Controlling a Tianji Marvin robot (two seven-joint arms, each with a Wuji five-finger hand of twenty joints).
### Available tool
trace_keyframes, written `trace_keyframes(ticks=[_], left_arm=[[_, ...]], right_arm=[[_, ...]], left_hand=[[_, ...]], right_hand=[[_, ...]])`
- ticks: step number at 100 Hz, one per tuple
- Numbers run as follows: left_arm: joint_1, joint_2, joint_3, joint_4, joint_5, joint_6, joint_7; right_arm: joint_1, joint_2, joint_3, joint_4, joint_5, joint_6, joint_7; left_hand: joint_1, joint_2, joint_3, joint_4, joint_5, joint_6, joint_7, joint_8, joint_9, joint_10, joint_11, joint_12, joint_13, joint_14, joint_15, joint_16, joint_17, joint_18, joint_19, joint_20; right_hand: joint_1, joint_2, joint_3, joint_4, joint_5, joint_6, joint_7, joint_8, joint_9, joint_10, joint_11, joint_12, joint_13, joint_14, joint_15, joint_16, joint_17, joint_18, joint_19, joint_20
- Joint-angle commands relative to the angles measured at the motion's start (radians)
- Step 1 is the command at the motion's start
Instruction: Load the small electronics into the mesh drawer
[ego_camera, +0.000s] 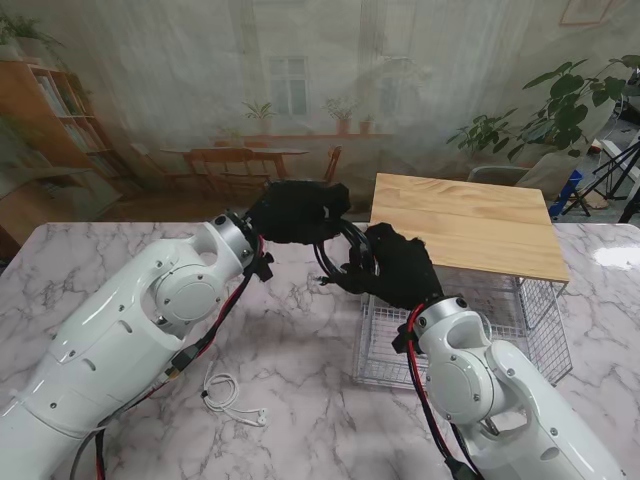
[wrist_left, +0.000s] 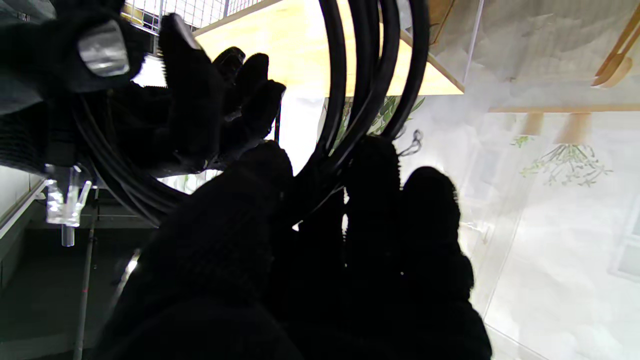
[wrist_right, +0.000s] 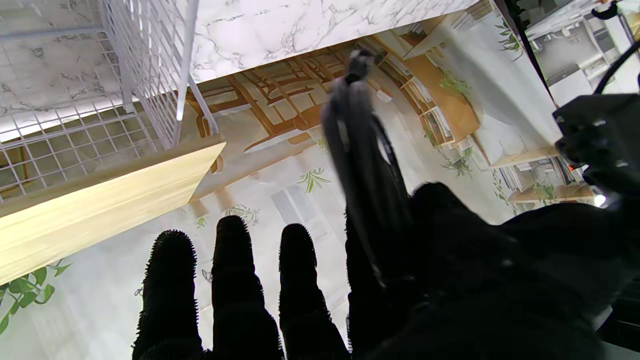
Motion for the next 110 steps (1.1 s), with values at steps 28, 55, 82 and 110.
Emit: trace_keyframes(ticks=[28, 55, 82, 110], left_arm=[[-0.009, -0.002, 0.000, 0.028, 0.003, -0.025, -0.026], [0.024, 0.007, -0.055, 0.035, 0.003, -0.044, -0.037], [0.096, 0.020, -0.149, 0.076, 0.113, -0.080, 0.025], [0.179, 0.042, -0.225, 0.110, 0.239, -0.075, 0.057]], right_arm=[[-0.026, -0.017, 0.008, -0.013, -0.001, -0.018, -0.074], [-0.080, -0.011, 0.070, -0.055, -0.027, -0.047, -0.067], [-0.183, 0.000, 0.221, -0.121, -0.063, -0.151, -0.036], [-0.326, 0.011, 0.413, -0.152, -0.120, -0.271, 0.018]], left_hand=[[0.044, 0.224, -0.289, 0.036, -0.199, -0.080, -0.184, -0.189, -0.342, 0.075, 0.122, -0.330, -0.149, 0.019, -0.283, -0.282, -0.131, -0.021, -0.187, -0.072], [-0.156, 0.348, -0.435, -0.012, -0.198, -0.041, -0.918, -0.934, -0.597, 0.108, -0.142, -0.668, -0.451, 0.139, -0.457, -0.529, -0.389, 0.122, -0.434, -0.228], [-0.158, 0.458, -0.453, -0.027, -0.039, -0.031, -0.890, -0.914, -0.451, 0.083, -0.119, -0.652, -0.464, 0.103, -0.460, -0.536, -0.462, 0.185, -0.455, -0.217], [-0.159, 0.479, -0.460, -0.036, -0.033, -0.038, -0.947, -0.937, -0.434, 0.086, -0.171, -0.663, -0.459, 0.101, -0.482, -0.533, -0.481, 0.192, -0.495, -0.209]], right_hand=[[0.099, -0.018, 0.138, -0.078, 0.257, -0.025, 0.019, 0.037, 0.370, -0.094, 0.235, 0.217, 0.268, -0.056, 0.051, 0.141, 0.039, -0.027, 0.014, -0.047], [0.083, -0.019, 0.172, -0.084, 0.284, 0.000, 0.006, 0.088, 0.452, -0.069, 0.287, 0.235, 0.398, -0.058, 0.104, 0.189, 0.141, -0.045, 0.116, -0.010], [0.085, -0.038, 0.189, -0.086, 0.296, -0.001, -0.005, 0.088, 0.467, -0.074, 0.278, 0.233, 0.433, -0.064, 0.140, 0.223, 0.275, -0.110, 0.246, 0.046], [0.086, -0.056, 0.205, -0.087, 0.313, 0.001, -0.017, 0.085, 0.493, -0.073, 0.257, 0.244, 0.352, -0.135, 0.400, 0.408, 0.347, -0.104, 0.296, 0.053]])
